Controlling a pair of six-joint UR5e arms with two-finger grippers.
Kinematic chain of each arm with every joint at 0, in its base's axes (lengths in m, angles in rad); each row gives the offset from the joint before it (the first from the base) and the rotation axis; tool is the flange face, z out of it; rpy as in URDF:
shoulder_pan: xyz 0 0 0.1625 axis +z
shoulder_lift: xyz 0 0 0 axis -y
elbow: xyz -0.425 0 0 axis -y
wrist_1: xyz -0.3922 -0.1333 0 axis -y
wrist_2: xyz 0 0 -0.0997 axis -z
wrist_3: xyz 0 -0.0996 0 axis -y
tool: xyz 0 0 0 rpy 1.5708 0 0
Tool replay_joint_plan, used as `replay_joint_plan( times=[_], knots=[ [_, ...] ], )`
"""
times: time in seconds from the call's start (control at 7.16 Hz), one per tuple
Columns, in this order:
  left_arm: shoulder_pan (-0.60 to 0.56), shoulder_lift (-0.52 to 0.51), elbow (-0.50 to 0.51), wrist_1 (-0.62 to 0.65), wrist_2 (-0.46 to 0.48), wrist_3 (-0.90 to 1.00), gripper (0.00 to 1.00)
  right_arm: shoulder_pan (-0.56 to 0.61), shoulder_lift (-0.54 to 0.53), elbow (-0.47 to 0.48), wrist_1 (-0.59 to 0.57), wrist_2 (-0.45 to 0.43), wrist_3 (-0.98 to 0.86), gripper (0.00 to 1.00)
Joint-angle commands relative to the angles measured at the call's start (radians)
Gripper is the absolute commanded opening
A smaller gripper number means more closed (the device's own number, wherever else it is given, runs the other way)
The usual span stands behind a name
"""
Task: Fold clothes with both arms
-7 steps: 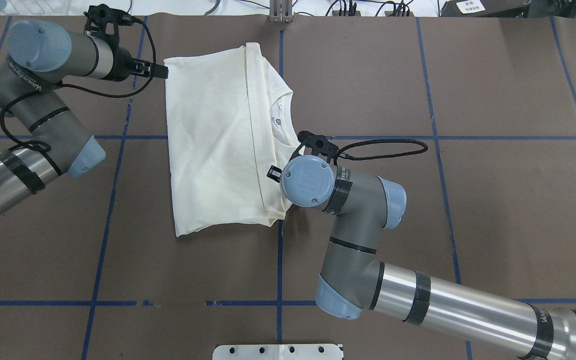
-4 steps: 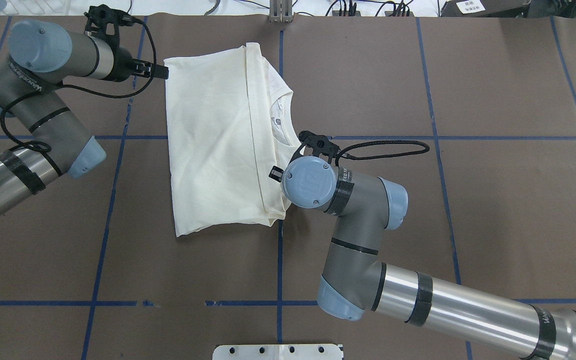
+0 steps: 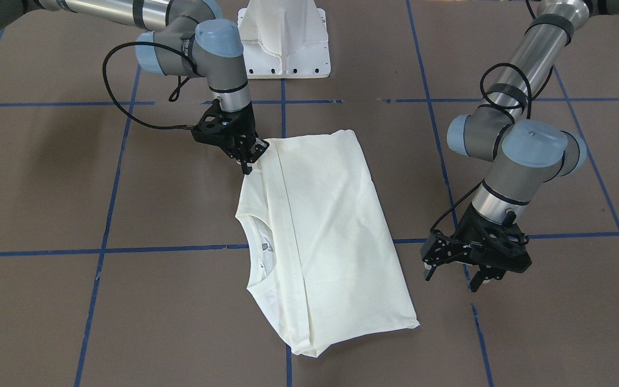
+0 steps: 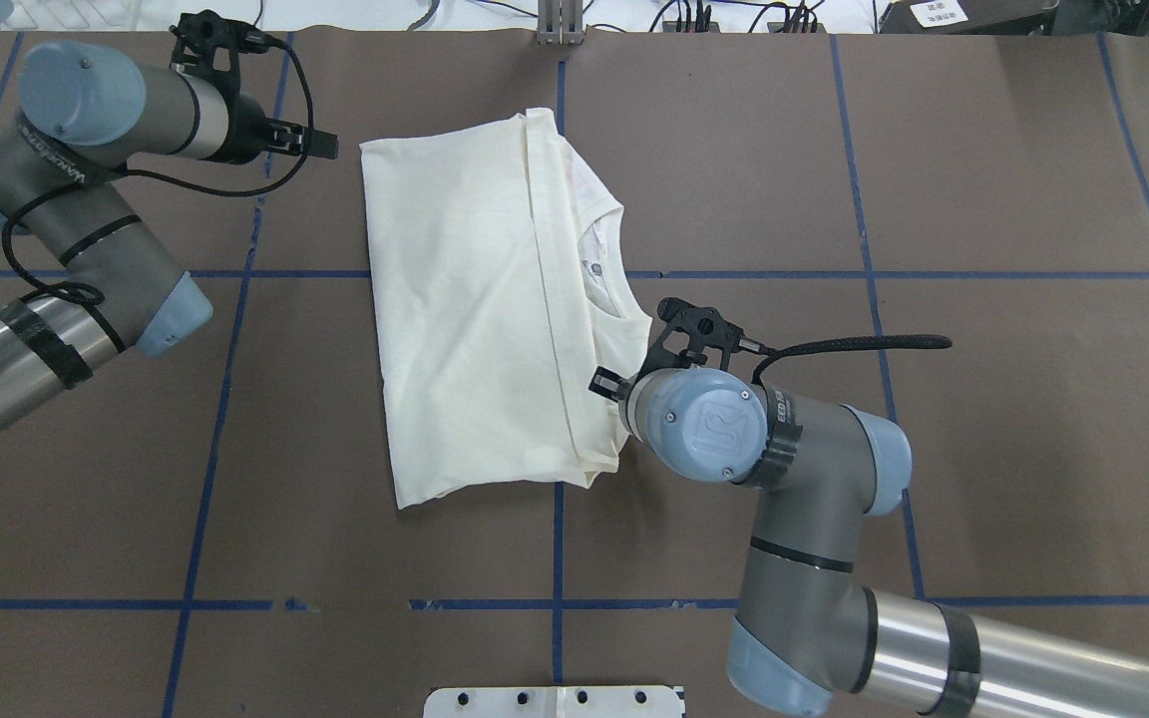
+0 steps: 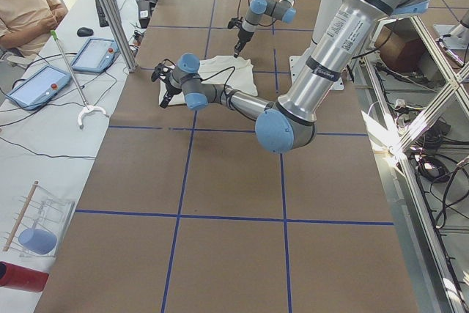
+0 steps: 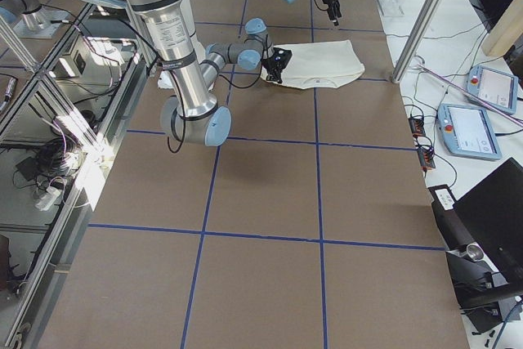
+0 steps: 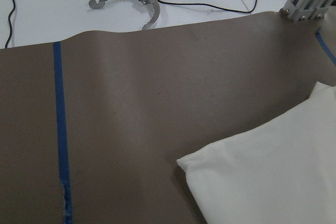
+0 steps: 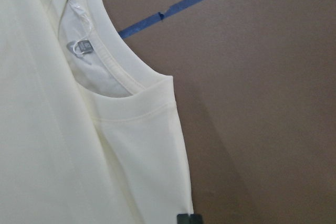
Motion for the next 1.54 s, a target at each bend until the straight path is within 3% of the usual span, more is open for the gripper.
replay_joint_plan(
  times=[0.0, 0.28, 0.42, 0.56, 0.98, 1.4],
  knots=[
    [0.005, -0.001, -0.002, -0.001, 0.000, -0.002, 1.00, -0.112, -0.169, 0.186, 0.000, -0.101, 0.005, 0.00],
    [0.010, -0.001, -0.003, -0.001, 0.000, -0.002, 1.00, -0.174, -0.249, 0.228, 0.001, -0.156, 0.045, 0.00],
    [0.012, -0.001, -0.003, -0.001, 0.000, -0.002, 1.00, -0.189, -0.258, 0.234, 0.001, -0.174, 0.051, 0.07],
    [0.010, 0.001, -0.005, -0.001, -0.002, -0.002, 1.00, -0.217, -0.258, 0.234, 0.001, -0.217, 0.039, 0.99],
    [0.012, 0.005, -0.011, -0.001, -0.002, -0.002, 1.00, -0.253, -0.251, 0.251, 0.000, -0.256, -0.263, 1.00],
    [0.012, 0.007, -0.009, -0.001, -0.002, -0.002, 1.00, -0.338, -0.251, 0.247, 0.001, -0.355, -0.528, 1.00]
  ],
)
